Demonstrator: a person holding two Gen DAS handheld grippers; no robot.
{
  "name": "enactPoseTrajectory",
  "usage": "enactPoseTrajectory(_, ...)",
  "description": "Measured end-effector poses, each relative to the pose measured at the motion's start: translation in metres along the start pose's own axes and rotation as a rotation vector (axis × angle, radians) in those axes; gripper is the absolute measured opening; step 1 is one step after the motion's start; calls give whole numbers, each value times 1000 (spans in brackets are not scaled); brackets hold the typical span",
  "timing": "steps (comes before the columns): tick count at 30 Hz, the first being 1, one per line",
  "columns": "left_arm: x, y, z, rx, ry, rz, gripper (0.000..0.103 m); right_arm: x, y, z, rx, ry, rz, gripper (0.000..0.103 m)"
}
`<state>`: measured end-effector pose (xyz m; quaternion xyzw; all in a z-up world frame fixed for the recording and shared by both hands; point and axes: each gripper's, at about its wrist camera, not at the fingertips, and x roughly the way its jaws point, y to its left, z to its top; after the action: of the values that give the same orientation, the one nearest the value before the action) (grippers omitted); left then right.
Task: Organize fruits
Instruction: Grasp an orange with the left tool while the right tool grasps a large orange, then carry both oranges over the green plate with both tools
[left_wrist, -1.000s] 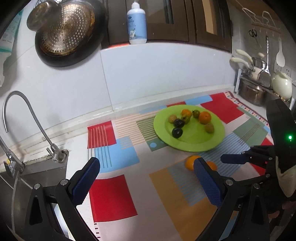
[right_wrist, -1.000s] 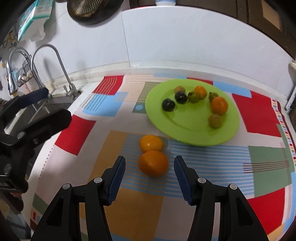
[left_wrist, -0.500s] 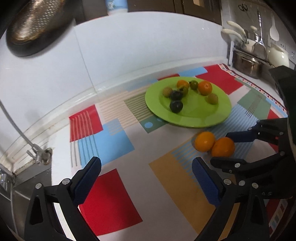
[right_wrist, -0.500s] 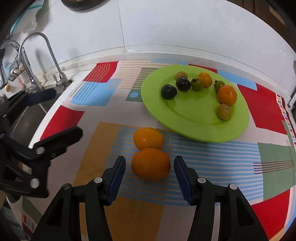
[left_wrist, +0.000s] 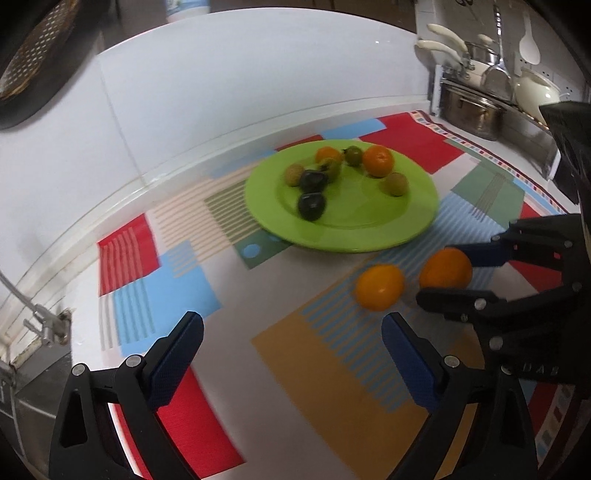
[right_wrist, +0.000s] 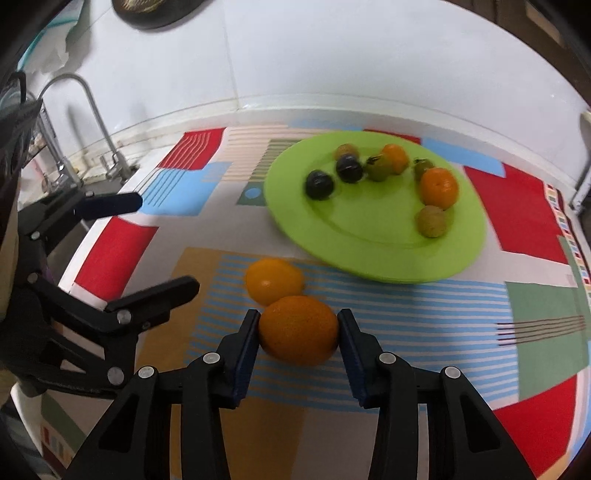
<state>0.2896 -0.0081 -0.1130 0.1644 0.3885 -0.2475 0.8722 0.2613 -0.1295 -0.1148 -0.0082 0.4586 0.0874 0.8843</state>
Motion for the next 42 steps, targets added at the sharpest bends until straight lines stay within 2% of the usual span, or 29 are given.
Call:
enactPoseTrajectory(4, 6, -14, 6, 0, 3, -48, 94, -9, -16, -2, 34, -13, -23, 43)
enactPoseTrajectory(6, 10, -19, 9, -8, 9, -73, 88, -12, -23, -3, 50, -15, -29, 43)
enactPoseTrajectory(11, 24, -27, 13, -55, 41, -143, 81, -13, -36, -5, 82, -17, -53, 43)
enactPoseTrajectory(14, 32, -32, 14, -59, 64, -159, 68, -12, -44, -7, 102, -15, -57, 43)
enactPoseTrajectory(19, 40, -36, 15, -78, 86, -165, 56, -12, -48, -10, 109, -17, -52, 43)
enactPoseTrajectory(21, 41, -37, 14, -81, 90, -165, 42, -13, -48, -10, 108, -18, -50, 43)
enactPoseTrajectory(23, 41, -37, 14, -86, 92, -167, 37, -13, -48, -10, 108, -19, -46, 43)
enactPoseTrajectory(28, 40, -38, 15, -105, 95, -159, 37, -14, -49, -10, 110, -22, -37, 43)
enactPoseTrajectory(42, 0, -37, 26, -138, 4, -85, 37, -32, -49, -8, 97, -69, -1, 43)
